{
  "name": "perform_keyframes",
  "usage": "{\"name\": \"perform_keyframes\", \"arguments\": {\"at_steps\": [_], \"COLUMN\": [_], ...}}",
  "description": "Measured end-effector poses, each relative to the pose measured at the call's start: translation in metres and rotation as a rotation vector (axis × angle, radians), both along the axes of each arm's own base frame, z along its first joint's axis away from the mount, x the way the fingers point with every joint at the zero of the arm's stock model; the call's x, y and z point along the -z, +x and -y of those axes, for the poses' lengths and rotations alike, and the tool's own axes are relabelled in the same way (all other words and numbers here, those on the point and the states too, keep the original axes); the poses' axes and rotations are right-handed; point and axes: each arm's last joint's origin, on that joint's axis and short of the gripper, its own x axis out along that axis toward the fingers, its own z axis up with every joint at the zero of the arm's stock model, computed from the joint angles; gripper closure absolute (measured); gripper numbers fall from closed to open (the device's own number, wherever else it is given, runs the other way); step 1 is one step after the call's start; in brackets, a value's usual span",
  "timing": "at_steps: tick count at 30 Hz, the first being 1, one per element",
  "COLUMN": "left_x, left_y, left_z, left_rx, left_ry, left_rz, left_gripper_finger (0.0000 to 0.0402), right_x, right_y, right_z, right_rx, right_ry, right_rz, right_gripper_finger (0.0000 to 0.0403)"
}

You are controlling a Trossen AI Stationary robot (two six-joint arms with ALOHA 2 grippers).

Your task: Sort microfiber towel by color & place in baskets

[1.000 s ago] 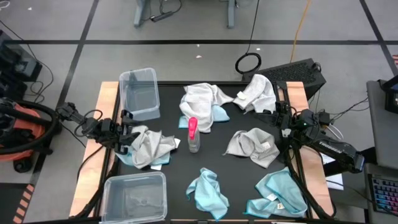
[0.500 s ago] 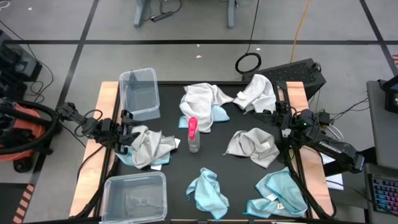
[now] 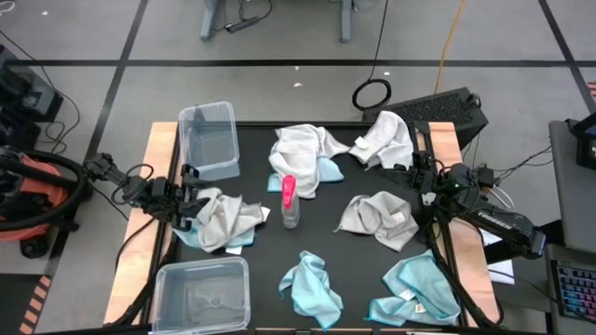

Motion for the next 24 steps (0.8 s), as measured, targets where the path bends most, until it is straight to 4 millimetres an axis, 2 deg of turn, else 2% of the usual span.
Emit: {"name": "perform_keyframes", "arguments": {"at_steps": [10,15,19,24], "left_x": [0.0,0.0,0.0,0.001], "left_y": [0.0,0.0,0.0,0.001], "left_z": [0.0,0.0,0.0,0.0], "left_rx": [0.0,0.0,0.0,0.0], "left_ry": [-0.001,0.0,0.0,0.006], "left_rz": [0.0,0.0,0.0,-0.011], "left_gripper_finger": [0.0178,0.0178,0.0178,0.0178], "right_x": [0.0,0.0,-0.003,-0.019], "right_y": [0.0,0.0,-0.001,-0.005], "right_z": [0.002,0.002,0.001,-0.002], "right_rx": [0.057,0.05,0.016,0.007], "right_ry": [0.016,0.088,0.064,-0.04], "right_rz": [0.009,0.021,0.038,0.172], "right_gripper_finger": [0.0177,0.0177,0.0177,0.0177]}}
